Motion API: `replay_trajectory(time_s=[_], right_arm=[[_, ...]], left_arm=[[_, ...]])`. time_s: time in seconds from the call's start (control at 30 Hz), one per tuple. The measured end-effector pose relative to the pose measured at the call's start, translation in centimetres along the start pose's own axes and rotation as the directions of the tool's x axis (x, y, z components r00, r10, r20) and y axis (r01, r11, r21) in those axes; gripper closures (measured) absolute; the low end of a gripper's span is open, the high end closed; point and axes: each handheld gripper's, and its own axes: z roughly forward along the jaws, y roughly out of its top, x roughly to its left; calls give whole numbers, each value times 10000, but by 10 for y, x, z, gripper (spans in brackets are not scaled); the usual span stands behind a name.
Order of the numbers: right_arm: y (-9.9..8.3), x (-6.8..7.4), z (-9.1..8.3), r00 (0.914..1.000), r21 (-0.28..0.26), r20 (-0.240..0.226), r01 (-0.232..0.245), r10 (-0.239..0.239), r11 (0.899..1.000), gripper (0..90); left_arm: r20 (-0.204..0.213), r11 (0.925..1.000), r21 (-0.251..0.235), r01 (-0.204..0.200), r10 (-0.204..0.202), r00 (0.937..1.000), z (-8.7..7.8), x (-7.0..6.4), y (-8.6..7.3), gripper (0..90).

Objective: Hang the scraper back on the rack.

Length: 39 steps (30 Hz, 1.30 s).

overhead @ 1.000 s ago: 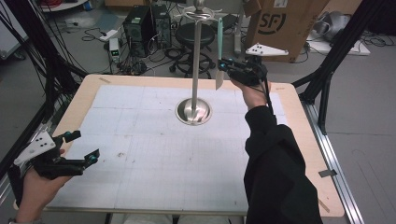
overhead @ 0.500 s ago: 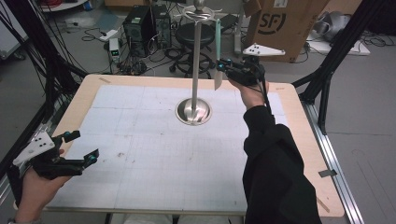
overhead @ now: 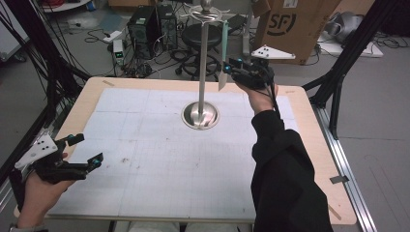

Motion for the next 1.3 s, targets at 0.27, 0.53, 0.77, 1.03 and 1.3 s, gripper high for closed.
replay_trajectory(time_s=[0.27, 0.53, 0.77, 1.03, 1.3], right_arm=[[-6, 5, -10, 9999, 61, -94, 95, -94, 9999, 387], [-21, 12, -23, 9975, 253, -576, 427, -411, 9988, 221], [-32, 14, -38, 9923, 417, -998, 775, -730, 9961, 4], [-47, 11, -59, 9951, 591, -807, 621, -573, 9963, 4], [-69, 18, -85, 9898, 753, -1099, 996, -910, 9922, 4]], left_arm=[[306, 9997, -225, 49, -42, 9995, 12, 2, 7, 22], [558, 9997, -235, -37, 50, 9984, 24, -3, 12, 22], [752, 9997, -211, -116, 132, 9971, 32, -6, 14, 22], [942, 9996, -271, -43, 69, 9955, 39, -6, 15, 22], [1114, 9994, -353, -13, 52, 9938, 45, -8, 16, 22]])
